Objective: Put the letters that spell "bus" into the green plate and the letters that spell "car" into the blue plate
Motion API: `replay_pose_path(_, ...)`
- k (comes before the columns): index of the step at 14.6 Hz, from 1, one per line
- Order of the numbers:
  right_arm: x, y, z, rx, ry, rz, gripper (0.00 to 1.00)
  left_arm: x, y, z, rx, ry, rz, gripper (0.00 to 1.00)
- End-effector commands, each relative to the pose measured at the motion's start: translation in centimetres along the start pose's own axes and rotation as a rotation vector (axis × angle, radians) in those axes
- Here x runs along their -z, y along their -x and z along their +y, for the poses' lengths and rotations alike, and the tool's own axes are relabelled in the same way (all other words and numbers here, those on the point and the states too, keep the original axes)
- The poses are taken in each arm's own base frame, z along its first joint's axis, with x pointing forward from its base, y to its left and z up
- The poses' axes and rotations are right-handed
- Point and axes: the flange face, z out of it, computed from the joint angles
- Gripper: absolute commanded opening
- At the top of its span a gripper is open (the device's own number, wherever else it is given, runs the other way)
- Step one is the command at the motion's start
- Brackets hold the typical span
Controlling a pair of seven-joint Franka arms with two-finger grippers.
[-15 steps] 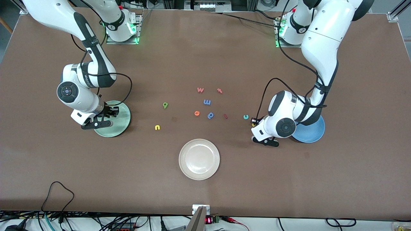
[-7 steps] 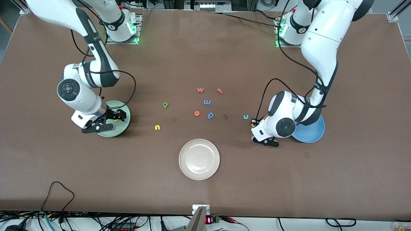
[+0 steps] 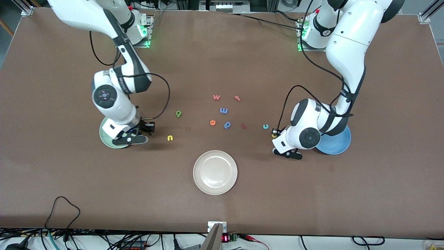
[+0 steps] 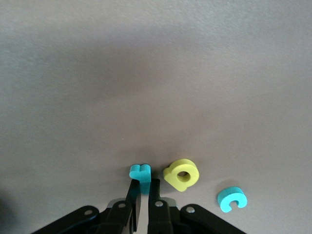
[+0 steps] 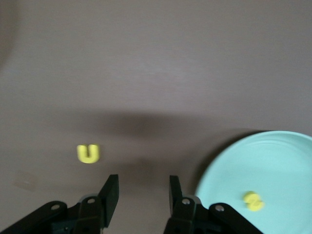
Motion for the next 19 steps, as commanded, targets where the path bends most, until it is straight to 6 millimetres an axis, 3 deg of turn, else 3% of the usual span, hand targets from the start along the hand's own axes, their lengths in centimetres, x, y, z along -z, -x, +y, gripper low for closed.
replay_pose_path(1, -0.9, -1.6, -2.4, -0.010, 0.001, -0.011, 0.50, 4.1, 0.9, -3.1, -0.009, 0.012, 0.020, 0.00)
replay_pose_path(2, -1.3, -1.6, -2.7, -0.005, 0.002, -0.014, 0.51, 6.2, 1.4, -5.0, -0.022, 0.018, 0.011, 0.01)
replay_pose_path(3, -1.8, -1.8, -2.9, -0.006, 0.001, -0.014, 0.51, 8.3, 1.9, -8.5, -0.022, 0.030, 0.012, 0.01)
replay_pose_path(5, -3.1, -2.3, -3.3, -0.016, 0.001, -0.019, 0.52, 10.1, 3.1, -15.3, 0.000, 0.061, -0.005, 0.01)
replay_pose_path(8, -4.4, -2.7, -5.2, 0.001, 0.000, -0.020, 0.52, 10.4, 4.3, -19.9, 0.037, 0.074, -0.026, 0.01)
replay_pose_path(11, -6.5, -1.6, -7.1, -0.043, -0.003, -0.053, 0.52, 7.6, 3.8, -20.8, 0.038, 0.061, -0.057, 0.22)
replay_pose_path(12, -7.1, -1.2, -8.0, -0.033, 0.000, -0.060, 0.52, 6.8, 3.5, -20.8, 0.037, 0.060, -0.053, 0.46)
replay_pose_path(13, -7.5, -1.3, -8.0, -0.032, -0.001, -0.057, 0.52, 6.3, 3.3, -20.8, 0.039, 0.062, -0.057, 0.54)
replay_pose_path(14, -7.9, -1.2, -8.1, -0.030, -0.001, -0.058, 0.52, 6.3, 3.3, -20.6, 0.036, 0.061, -0.057, 0.70)
replay_pose_path(17, -8.6, -0.8, -8.6, -0.025, 0.004, -0.068, 0.52, 7.8, 3.5, -19.3, 0.017, 0.061, -0.064, 0.72)
replay_pose_path(18, -8.6, -0.9, -8.5, -0.022, 0.007, -0.067, 0.52, 8.4, 3.3, -17.9, 0.009, 0.056, -0.059, 0.62)
replay_pose_path(19, -8.6, -0.9, -8.4, -0.016, 0.007, -0.066, 0.52, 8.3, 3.0, -15.2, -0.022, 0.057, -0.057, 0.56)
